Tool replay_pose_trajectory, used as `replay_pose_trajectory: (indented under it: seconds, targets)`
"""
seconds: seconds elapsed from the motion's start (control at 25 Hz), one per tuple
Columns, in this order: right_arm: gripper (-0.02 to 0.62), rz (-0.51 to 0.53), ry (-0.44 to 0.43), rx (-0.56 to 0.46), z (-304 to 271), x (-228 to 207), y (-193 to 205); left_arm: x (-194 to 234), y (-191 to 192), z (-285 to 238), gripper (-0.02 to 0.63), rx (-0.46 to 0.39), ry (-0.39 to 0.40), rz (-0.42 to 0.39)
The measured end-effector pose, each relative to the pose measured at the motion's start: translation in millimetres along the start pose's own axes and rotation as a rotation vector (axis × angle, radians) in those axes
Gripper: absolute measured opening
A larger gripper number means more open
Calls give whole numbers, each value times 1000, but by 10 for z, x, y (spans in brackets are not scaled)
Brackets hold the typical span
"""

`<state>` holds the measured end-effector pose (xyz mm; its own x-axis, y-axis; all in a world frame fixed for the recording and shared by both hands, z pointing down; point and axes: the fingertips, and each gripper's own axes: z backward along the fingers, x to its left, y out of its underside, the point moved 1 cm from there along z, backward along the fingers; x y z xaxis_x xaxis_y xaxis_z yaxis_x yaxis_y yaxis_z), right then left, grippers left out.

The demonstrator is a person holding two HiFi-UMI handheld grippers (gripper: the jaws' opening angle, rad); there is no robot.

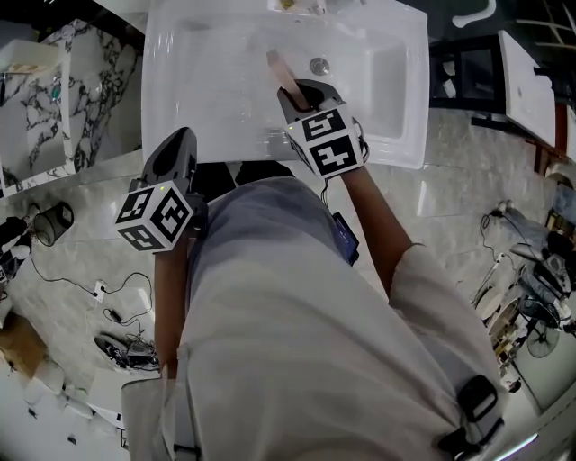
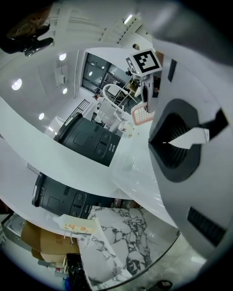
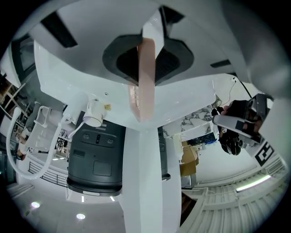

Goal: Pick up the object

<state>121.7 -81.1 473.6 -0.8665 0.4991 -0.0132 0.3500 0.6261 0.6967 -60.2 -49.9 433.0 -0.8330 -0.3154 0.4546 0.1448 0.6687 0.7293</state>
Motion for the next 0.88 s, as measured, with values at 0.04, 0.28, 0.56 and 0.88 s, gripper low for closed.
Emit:
replay_pose_trajectory:
  seconds: [0.04, 0.28, 0.56, 0.88]
  targets:
    - [69, -1, -4, -2, -9, 4, -11, 21, -3, 7, 0, 1, -7, 0]
    - [69, -1, -18, -13, -18, 33, -73, 94, -50, 27, 0, 3, -34, 6]
    - [69, 0, -18, -6, -53, 30, -119, 140, -84, -31, 0, 15, -31, 10]
    - [69, -15, -12, 11, -56, 62, -77, 187, -60, -27, 0, 28, -28, 24]
